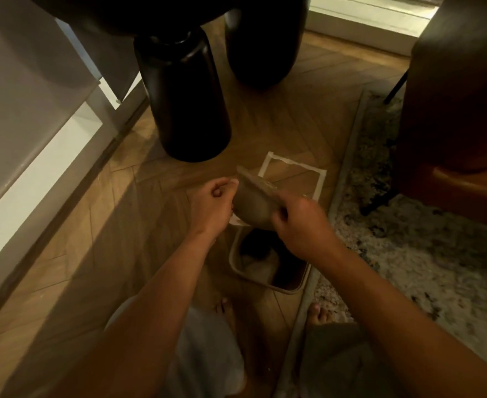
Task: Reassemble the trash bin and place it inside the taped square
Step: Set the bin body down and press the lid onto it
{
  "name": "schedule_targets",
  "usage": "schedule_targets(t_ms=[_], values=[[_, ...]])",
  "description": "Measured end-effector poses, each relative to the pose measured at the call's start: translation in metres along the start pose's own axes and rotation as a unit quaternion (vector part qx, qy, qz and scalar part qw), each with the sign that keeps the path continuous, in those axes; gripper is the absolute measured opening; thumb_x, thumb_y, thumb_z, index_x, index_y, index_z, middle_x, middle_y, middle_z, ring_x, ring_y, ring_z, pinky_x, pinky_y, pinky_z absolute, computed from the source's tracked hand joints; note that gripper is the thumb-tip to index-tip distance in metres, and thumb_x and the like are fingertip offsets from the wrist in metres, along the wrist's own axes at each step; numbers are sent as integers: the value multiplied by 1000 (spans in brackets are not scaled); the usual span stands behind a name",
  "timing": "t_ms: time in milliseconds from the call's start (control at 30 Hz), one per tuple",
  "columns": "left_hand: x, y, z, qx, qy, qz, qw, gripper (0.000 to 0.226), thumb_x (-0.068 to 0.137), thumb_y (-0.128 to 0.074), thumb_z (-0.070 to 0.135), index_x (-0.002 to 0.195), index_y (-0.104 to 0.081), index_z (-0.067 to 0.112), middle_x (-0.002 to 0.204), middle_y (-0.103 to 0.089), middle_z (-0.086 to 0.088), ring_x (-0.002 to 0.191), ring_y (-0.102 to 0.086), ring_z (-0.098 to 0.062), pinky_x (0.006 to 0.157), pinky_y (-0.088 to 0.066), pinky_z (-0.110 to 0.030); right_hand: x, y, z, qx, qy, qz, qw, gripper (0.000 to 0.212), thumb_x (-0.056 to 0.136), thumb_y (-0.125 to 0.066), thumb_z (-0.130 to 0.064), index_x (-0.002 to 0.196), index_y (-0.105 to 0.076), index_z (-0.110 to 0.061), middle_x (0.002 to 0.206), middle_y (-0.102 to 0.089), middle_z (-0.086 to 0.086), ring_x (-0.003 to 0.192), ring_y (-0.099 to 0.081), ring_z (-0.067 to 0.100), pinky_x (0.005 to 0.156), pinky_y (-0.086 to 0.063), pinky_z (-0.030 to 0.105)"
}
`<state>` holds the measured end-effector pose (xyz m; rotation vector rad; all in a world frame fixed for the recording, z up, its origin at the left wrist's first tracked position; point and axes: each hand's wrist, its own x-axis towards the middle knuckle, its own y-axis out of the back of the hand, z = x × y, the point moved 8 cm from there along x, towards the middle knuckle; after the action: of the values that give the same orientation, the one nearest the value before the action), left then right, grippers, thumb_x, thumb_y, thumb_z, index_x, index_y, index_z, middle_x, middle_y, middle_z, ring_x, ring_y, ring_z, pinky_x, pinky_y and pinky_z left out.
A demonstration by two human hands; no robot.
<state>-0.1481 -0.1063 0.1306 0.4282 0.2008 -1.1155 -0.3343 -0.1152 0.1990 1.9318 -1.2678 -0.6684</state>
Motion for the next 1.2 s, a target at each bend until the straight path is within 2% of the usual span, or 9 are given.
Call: schedule_targets(t_ms=[200,333,433,567,700,767,1000,1100,1200], values=[[7,-4,1,35,-9,34,999,45,83,-62,55,119,-64,28,105,-70,4,93,-68,-14,82,-59,-42,16,29,49,173,-104,97,975,29,93,-52,-17,118,-66,-22,85,-66,-12,75,-62,0,52,-44,14],[11,8,7,-15,-19,89,996,50,82,-61,56,125,-58,32,116,-65,11,106,-64,-10,91,-56,-43,18,39,75,251,-156,145,944,28,93,-53,-17,116,-68,-23,96,-69,-8,84,-64,4,68,-52,26],[19,15,1,-56,-12,109,992,59,73,-60,65,123,-58,33,115,-66,9,107,-64,-11,93,-55,-46,15,41,90,328,-213,159,906,25,95,-55,-18,116,-69,-22,101,-69,-7,87,-64,3,66,-49,22],[20,8,-5,-30,7,91,995,61,75,-58,69,124,-56,34,114,-67,9,104,-65,-12,90,-55,-44,10,36,105,400,-280,158,858,18,94,-59,-22,103,-73,-28,99,-71,-3,92,-66,13,71,-53,31],[11,1,5,19,-29,66,997,52,92,-51,55,133,-48,22,118,-57,8,97,-57,-4,62,-44,-13,4,33,114,454,-320,155,817,16,93,-61,-20,86,-73,-25,92,-72,2,91,-67,21,78,-54,39],[5,-4,10,43,-35,51,997,45,94,-49,54,124,-49,20,109,-57,7,87,-55,-3,55,-40,-14,0,32,119,473,-332,154,801,16,93,-62,-20,84,-74,-23,91,-71,4,89,-66,22,77,-54,40],[4,-20,16,77,-38,27,996,44,99,-35,56,103,-60,20,88,-60,6,78,-55,-6,61,-37,-27,-8,21,137,518,-363,154,759,16,87,-67,-21,95,-78,-13,100,-75,13,100,-69,30,91,-54,46],[12,-32,0,75,3,-39,996,47,93,-40,63,115,-56,24,104,-62,7,93,-59,-8,76,-48,-29,-11,13,142,550,-377,159,728,15,87,-66,-17,94,-78,-12,104,-75,13,107,-67,32,98,-52,52],[8,-48,-22,81,80,-144,983,83,77,-38,82,137,-49,26,134,-59,2,121,-56,-24,101,-47,-50,-13,1,145,581,-388,162,697,18,87,-65,-16,99,-77,-10,106,-75,12,108,-67,31,96,-53,51]])
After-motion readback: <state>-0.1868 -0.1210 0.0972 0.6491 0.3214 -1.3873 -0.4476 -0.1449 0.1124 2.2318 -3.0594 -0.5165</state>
